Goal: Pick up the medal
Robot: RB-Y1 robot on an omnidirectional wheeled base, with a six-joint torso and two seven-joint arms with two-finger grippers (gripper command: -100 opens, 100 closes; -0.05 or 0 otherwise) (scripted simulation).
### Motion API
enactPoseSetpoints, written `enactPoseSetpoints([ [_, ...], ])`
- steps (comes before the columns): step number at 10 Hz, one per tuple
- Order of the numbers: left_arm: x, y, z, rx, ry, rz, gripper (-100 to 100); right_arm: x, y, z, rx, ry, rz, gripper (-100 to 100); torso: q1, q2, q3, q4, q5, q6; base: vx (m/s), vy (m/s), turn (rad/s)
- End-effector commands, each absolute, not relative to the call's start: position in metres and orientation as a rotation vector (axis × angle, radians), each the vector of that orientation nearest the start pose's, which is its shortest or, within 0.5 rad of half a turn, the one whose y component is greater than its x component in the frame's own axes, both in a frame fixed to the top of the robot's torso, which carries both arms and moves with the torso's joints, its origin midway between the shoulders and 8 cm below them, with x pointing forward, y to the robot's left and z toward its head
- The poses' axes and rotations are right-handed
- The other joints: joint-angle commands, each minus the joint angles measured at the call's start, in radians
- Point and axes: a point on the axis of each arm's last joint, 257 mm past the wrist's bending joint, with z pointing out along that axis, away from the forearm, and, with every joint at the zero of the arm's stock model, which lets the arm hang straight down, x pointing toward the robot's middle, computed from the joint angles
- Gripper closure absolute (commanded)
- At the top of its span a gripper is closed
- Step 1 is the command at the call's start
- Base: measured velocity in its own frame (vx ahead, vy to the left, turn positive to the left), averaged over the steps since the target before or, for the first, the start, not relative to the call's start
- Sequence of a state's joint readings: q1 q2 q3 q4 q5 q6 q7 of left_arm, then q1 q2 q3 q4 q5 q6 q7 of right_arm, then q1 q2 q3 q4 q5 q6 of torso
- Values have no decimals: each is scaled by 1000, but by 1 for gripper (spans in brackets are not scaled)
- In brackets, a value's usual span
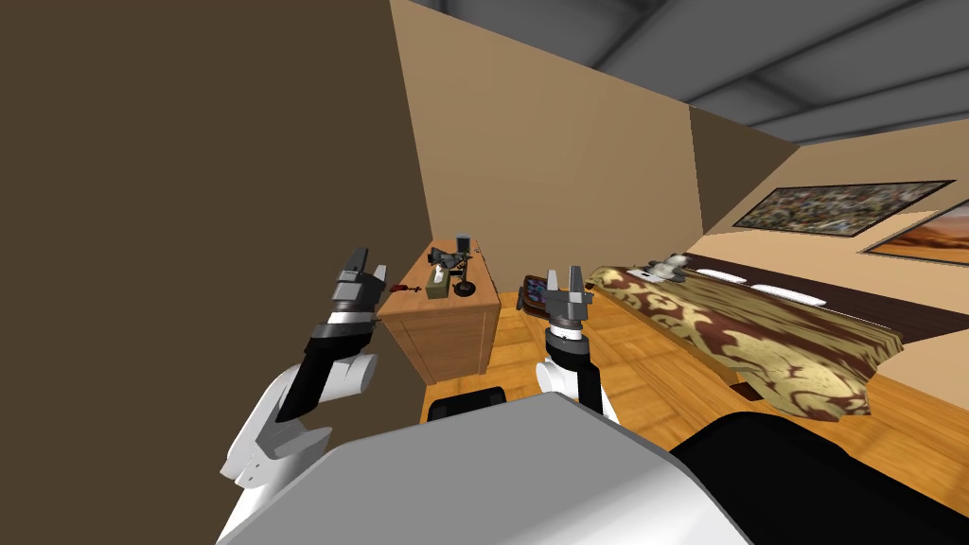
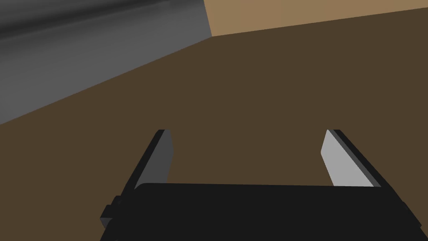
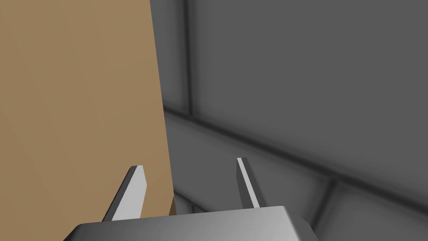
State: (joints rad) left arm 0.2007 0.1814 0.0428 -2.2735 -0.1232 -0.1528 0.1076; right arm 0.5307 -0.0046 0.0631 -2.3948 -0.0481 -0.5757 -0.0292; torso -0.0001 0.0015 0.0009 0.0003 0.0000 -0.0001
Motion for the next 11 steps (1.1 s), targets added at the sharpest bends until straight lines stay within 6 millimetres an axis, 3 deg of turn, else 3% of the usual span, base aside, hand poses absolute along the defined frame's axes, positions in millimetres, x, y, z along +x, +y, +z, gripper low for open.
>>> enactPoseSetpoints([
  [1,432,255,65,-566,836,-1252,-100,305,-262,77,571,463,1447,0,0,0,0,0,0,0,-37,-5,-5],
  [11,483,284,63,-689,907,-1112,-100,305,-262,77,571,463,1447,0,-1,0,0,0,0,0,-22,-7,-4],
])
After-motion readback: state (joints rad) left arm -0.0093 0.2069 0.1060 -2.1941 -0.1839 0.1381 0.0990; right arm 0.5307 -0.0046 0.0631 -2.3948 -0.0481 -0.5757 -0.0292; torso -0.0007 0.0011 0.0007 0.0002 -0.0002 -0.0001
